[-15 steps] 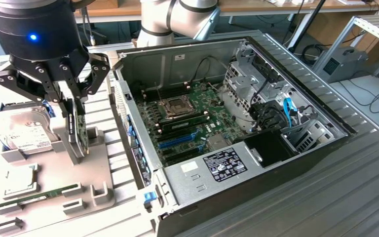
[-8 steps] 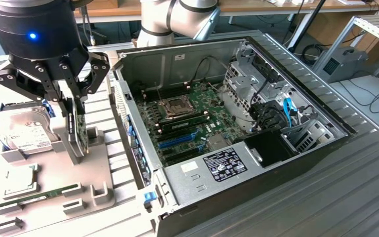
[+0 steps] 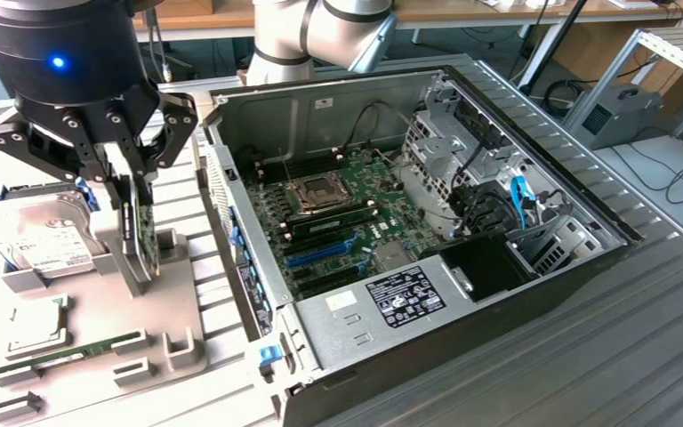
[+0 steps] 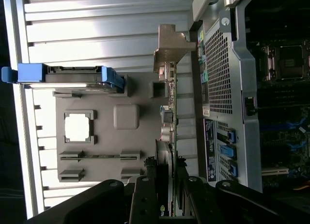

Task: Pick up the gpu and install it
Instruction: 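Pick up the gpu and move the gpu toward the slot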

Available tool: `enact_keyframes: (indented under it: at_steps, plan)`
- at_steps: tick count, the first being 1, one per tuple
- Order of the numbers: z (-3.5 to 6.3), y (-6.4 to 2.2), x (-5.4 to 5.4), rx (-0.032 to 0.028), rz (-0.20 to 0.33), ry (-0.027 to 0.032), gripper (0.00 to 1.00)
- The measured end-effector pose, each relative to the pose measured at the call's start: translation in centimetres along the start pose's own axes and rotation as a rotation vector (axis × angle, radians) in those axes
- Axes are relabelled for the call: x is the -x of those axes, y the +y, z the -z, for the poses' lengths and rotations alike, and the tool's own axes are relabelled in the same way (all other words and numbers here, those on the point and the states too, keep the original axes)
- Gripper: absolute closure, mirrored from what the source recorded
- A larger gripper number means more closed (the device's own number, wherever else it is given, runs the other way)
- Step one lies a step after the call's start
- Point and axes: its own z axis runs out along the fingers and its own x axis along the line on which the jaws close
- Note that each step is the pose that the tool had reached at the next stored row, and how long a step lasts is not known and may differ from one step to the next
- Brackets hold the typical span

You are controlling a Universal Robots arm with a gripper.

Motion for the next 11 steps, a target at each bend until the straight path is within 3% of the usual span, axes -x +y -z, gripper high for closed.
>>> enact_keyframes:
  at_steps: [11]
  plan:
    - [0.42,0.01,0.01,-0.0002,0.0,0.0002,0.74]
